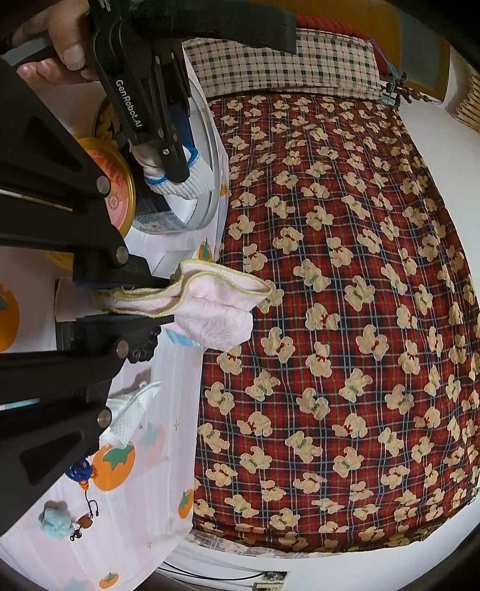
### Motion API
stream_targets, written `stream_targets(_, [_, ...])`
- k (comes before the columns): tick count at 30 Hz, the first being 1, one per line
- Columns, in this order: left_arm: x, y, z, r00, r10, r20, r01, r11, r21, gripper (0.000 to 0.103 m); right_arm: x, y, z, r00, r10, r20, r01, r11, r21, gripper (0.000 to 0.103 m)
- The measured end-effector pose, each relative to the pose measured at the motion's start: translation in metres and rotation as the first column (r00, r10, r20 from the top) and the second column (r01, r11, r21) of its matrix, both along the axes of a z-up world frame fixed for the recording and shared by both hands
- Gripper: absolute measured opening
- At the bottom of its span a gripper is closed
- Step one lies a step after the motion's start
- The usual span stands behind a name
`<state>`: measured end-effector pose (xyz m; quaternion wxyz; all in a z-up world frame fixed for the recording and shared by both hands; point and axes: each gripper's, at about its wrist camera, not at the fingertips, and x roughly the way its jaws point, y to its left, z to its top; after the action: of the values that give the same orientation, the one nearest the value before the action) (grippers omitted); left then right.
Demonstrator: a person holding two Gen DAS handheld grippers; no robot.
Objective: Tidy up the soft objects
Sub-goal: 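Carry the glove with the left tool while the right tool carries the towel toward the tin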
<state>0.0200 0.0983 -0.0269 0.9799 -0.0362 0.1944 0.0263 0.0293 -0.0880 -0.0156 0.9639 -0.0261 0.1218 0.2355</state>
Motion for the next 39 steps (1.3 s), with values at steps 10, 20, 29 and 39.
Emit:
stream_targets(10, [-0.001, 0.007, -0.001, 1.000, 0.007, 0.006, -0.007, 1.000, 0.003, 0.029, 0.000, 0.020, -0.001, 1.000, 0.030, -0.004, -0.030, 0.999, -0.021, 0.011])
stream_targets(20, [-0.002, 0.026, -0.002, 1.000, 0.028, -0.002, -0.028, 1.000, -0.014, 0.029, -0.002, 0.042, -0.001, 0.998, 0.061, -0.005, -0.061, 0.997, -0.037, 0.011])
stream_targets(29, [-0.003, 0.039, -0.004, 0.999, 0.047, -0.007, -0.047, 0.999, -0.024, 0.029, -0.002, 0.063, -0.001, 0.996, 0.091, -0.012, -0.092, 0.995, -0.050, 0.011])
stream_targets(39, [0.001, 0.052, -0.008, 0.998, 0.065, -0.026, -0.066, 0.998, -0.023, 0.029, 0.003, 0.075, -0.002, 0.994, 0.106, -0.034, -0.108, 0.993, -0.054, 0.011])
